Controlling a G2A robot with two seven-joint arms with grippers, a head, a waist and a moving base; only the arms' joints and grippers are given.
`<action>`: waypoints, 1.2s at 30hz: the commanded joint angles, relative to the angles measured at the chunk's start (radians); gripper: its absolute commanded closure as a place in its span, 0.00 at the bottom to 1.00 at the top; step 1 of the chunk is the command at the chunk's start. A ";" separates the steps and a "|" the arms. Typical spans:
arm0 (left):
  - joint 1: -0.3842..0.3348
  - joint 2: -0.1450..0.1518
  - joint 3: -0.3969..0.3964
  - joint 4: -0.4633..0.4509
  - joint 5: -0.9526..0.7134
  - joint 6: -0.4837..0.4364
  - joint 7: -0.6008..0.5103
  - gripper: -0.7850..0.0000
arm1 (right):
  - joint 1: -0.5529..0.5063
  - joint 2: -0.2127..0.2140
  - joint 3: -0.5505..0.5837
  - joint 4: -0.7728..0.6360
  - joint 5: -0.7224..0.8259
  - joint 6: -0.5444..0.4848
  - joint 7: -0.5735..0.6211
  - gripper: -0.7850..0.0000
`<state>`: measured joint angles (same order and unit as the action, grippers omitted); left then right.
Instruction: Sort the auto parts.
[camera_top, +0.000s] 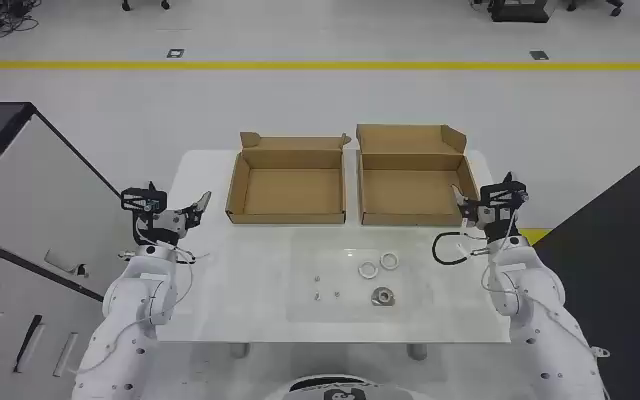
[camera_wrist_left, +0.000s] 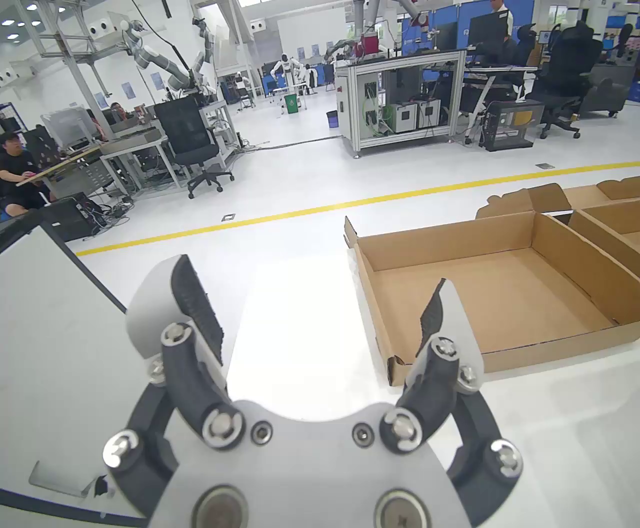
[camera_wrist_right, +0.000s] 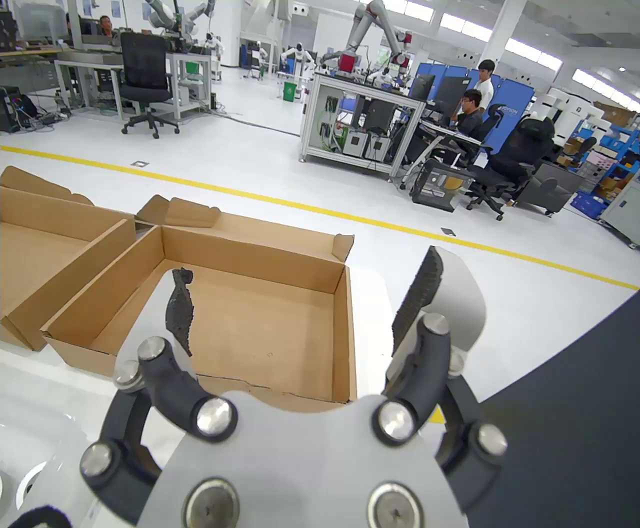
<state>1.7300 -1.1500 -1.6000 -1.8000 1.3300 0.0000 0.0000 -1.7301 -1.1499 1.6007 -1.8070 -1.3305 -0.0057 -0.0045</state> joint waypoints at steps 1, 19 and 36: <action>0.000 0.000 0.000 0.000 0.000 0.000 0.000 0.00 | -0.009 0.001 0.006 -0.029 -0.007 -0.023 -0.016 0.00; 0.000 0.000 0.000 0.000 0.000 0.000 0.000 0.00 | -0.171 0.044 0.255 -0.505 -0.009 -0.577 0.267 0.00; 0.000 0.000 0.000 0.000 0.000 0.000 0.000 0.00 | 0.135 0.110 0.083 -0.543 0.280 -0.866 0.953 0.00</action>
<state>1.7300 -1.1500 -1.6000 -1.8000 1.3300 0.0000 0.0000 -1.6103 -1.0442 1.7087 -2.3500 -1.0573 -0.8886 0.9228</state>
